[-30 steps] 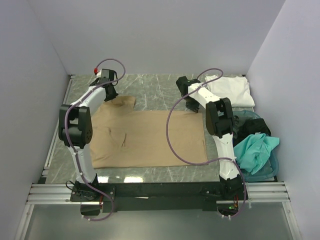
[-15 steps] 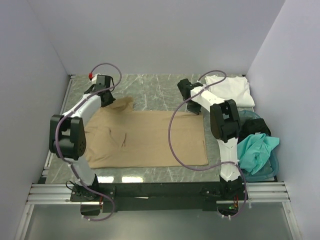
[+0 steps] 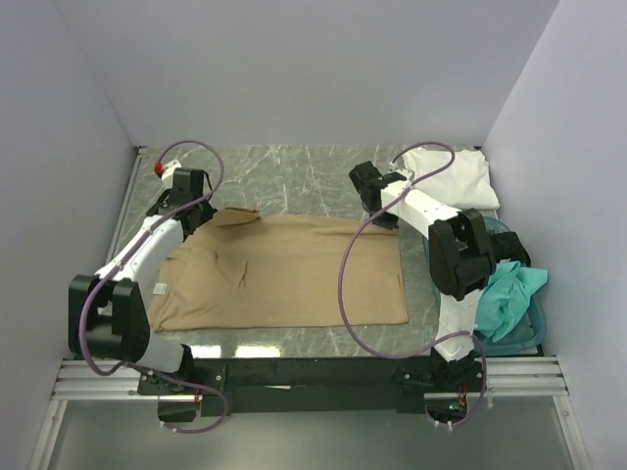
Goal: Fold and stack the t-shirts
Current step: Fold the tshirt
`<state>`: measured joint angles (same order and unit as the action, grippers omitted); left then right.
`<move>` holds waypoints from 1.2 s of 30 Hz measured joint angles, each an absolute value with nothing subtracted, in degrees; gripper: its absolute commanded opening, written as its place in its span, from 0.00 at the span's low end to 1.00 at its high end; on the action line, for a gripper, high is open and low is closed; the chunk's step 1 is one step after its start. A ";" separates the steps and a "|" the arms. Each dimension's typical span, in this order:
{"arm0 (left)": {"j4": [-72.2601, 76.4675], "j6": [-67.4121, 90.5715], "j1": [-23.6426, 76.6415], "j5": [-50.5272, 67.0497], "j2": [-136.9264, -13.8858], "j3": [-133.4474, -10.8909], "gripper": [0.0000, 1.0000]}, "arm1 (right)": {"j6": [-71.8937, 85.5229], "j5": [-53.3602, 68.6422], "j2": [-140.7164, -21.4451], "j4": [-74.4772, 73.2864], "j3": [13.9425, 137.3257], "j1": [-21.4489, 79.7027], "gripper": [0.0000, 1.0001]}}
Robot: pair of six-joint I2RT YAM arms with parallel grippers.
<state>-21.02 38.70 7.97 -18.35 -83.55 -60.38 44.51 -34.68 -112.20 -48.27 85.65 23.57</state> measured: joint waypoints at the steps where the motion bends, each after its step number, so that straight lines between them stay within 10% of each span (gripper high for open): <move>1: -20.93 38.92 7.97 -18.35 -82.30 -59.55 0.00 | 44.58 -34.70 -111.59 -48.14 84.93 23.68 0.00; 36: -40.75 60.03 8.03 -28.16 -56.51 -48.36 0.00 | 45.32 -35.97 -96.31 -47.13 72.90 28.67 0.00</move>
<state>-40.75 60.03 8.03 -28.16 -56.51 -48.36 45.32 -35.97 -96.31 -47.13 72.90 28.67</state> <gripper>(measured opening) 0.013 0.007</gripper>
